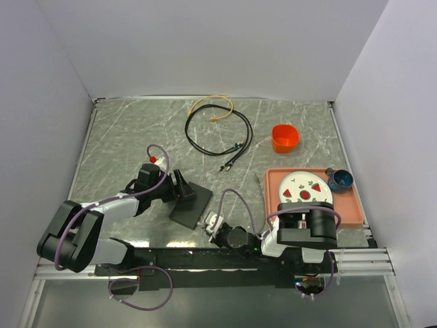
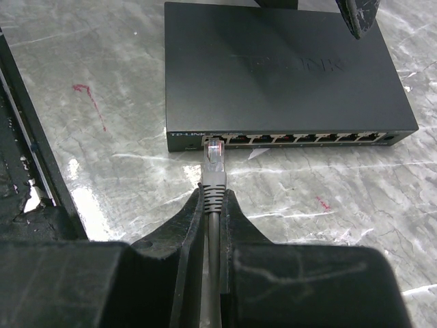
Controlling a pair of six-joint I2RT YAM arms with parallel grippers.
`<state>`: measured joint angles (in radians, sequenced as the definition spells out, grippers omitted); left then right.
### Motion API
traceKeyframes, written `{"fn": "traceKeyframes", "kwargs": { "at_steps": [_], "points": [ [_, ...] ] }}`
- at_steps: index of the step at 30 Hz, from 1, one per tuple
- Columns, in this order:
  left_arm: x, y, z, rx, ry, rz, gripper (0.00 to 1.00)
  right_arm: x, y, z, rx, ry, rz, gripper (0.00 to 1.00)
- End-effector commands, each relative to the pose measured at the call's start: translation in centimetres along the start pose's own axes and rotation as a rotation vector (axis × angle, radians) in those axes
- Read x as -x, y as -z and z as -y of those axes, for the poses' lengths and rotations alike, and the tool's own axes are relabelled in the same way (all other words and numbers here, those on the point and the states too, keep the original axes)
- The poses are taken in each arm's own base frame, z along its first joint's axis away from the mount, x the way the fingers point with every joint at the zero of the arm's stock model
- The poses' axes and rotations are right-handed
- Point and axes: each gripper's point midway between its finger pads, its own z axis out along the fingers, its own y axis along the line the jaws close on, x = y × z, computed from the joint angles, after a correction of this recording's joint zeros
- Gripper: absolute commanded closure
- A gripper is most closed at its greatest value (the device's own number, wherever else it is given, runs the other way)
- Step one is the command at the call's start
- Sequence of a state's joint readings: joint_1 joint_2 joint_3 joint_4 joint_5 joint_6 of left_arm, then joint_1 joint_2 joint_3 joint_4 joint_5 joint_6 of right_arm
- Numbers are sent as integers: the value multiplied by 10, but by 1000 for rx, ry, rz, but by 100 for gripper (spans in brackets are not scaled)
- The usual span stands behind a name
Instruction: Insert the plug into the switch port
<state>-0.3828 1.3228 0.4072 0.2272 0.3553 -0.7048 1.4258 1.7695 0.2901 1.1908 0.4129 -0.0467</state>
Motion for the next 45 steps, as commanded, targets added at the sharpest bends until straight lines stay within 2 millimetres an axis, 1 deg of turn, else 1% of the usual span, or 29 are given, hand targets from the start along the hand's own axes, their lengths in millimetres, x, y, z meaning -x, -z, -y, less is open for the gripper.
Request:
{"fn": "traceKeyframes", "kwargs": {
  "at_steps": [1, 7, 10, 13, 16, 20, 21, 22, 26, 29, 33, 34, 35, 37, 38, 44, 45],
  "points": [
    [-26, 2, -16, 42, 46, -79, 23, 30, -7, -1, -26, -36, 106, 100],
    [-27, 2, -14, 31, 52, -85, 23, 35, -5, -1, -22, -41, 127, 100],
    [-29, 2, -14, 31, 57, -89, 23, 38, -4, -5, -7, -42, 137, 100],
    [-29, 3, -13, 23, 59, -84, 23, 37, -5, -8, 1, -37, 135, 100],
    [-29, 3, -11, 13, 63, -89, 24, 35, -8, -10, -1, -36, 131, 100],
    [-33, 4, -7, -11, 74, -97, 25, 33, -15, -5, -47, -37, 137, 100],
    [-33, 5, -7, -15, 84, -96, 25, 29, -17, -5, -55, -34, 135, 100],
    [-35, 5, -5, -23, 87, -98, 26, 33, -17, -4, -59, -38, 155, 100],
    [-41, 8, -8, -25, 101, -100, 26, 37, -20, -5, -64, -44, 174, 100],
    [-45, 10, -10, -27, 115, -99, 27, 40, -21, -2, -81, -55, 183, 100],
    [-51, 14, -12, -23, 127, -100, 28, 41, -19, 8, -146, -80, 187, 100],
    [-51, 15, -12, -25, 127, -96, 28, 41, -19, 14, -180, -86, 182, 100],
    [-55, 16, -14, -19, 132, -102, 28, 40, -21, 14, -189, -80, 167, 100],
    [-56, 19, -14, -21, 132, -97, 29, 40, -24, 16, -211, -84, 149, 100],
    [-59, 20, -15, -18, 139, -100, 29, 43, -26, 15, -217, -85, 149, 100],
    [-66, 22, -6, -38, 146, -95, 29, 50, -30, 19, -251, -108, 158, 100],
    [-66, 22, -4, -41, 148, -94, 30, 46, -29, 21, -262, -102, 143, 100]
  ]
}}
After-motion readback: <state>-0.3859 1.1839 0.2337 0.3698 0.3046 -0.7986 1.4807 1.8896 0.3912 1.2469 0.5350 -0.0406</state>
